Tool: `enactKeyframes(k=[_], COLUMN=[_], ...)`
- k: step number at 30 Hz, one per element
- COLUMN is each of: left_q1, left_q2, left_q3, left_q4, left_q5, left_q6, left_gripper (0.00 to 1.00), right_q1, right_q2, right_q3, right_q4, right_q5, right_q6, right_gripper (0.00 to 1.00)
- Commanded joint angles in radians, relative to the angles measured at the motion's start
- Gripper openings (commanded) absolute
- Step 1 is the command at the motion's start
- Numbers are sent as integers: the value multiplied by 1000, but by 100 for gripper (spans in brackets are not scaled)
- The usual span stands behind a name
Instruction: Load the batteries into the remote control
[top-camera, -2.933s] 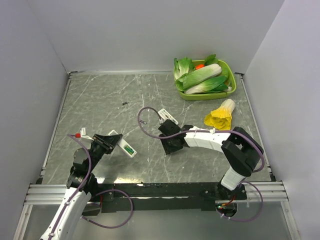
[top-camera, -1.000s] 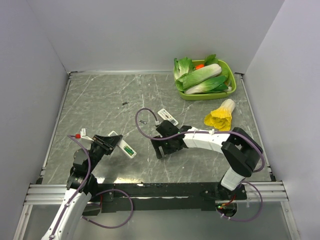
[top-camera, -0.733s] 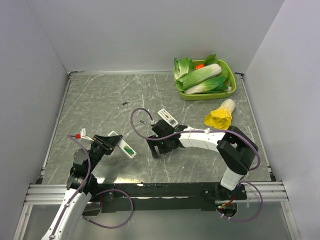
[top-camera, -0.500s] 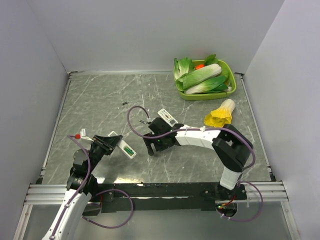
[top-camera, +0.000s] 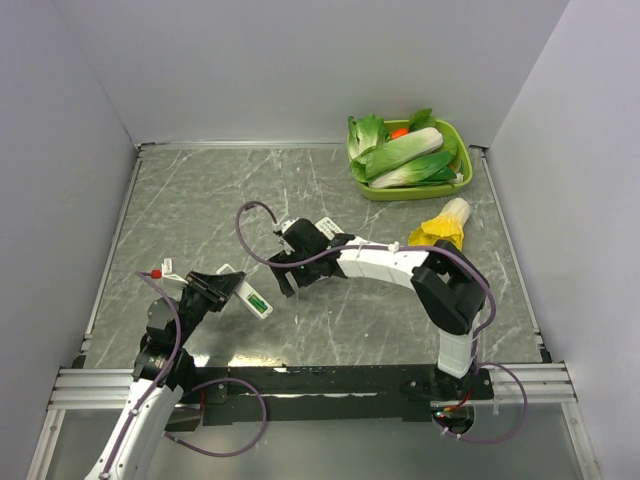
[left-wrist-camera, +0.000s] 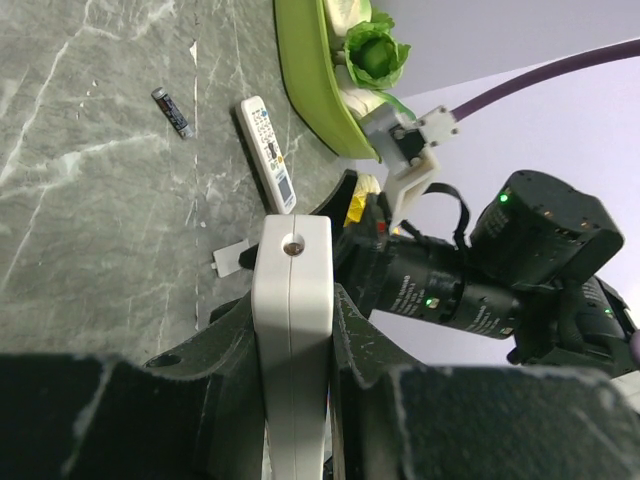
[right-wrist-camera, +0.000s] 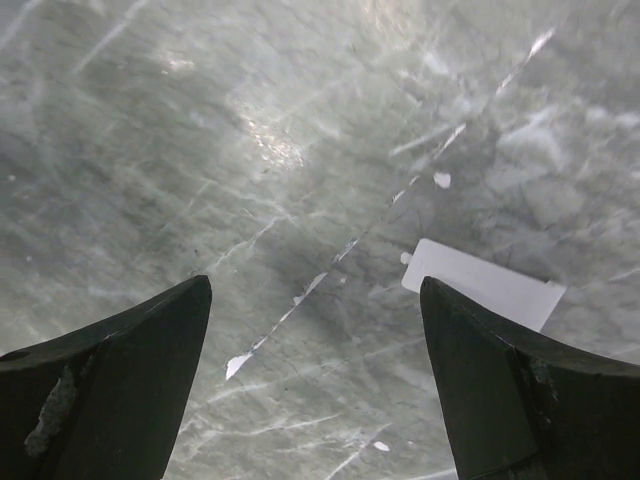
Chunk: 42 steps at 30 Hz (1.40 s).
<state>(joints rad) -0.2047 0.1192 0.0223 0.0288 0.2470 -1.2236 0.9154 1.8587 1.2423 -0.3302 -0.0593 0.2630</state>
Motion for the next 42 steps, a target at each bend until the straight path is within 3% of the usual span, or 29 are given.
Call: enactKeyframes(k=[1, 8, 22, 42], left_q1=[-1, 1, -1, -1], left_q2=[-7, -6, 11, 16], left_q3=[-56, -53, -53, -61], left_q4=[51, 48, 65, 85], left_q5=[8, 9, 12, 18], left_q6=[-7, -4, -4, -13], left_gripper=[2, 2, 2, 2], right_q1=[-49, -131, -176, -173], right_q2=[-69, -15, 57, -98], right_q3=[52, 71, 52, -201], right_q4=[-29, -36, 0, 63], right_q5=[-28, -138, -189, -215], right_q6=[-108, -169, -163, -15], right_gripper=[93, 92, 91, 91])
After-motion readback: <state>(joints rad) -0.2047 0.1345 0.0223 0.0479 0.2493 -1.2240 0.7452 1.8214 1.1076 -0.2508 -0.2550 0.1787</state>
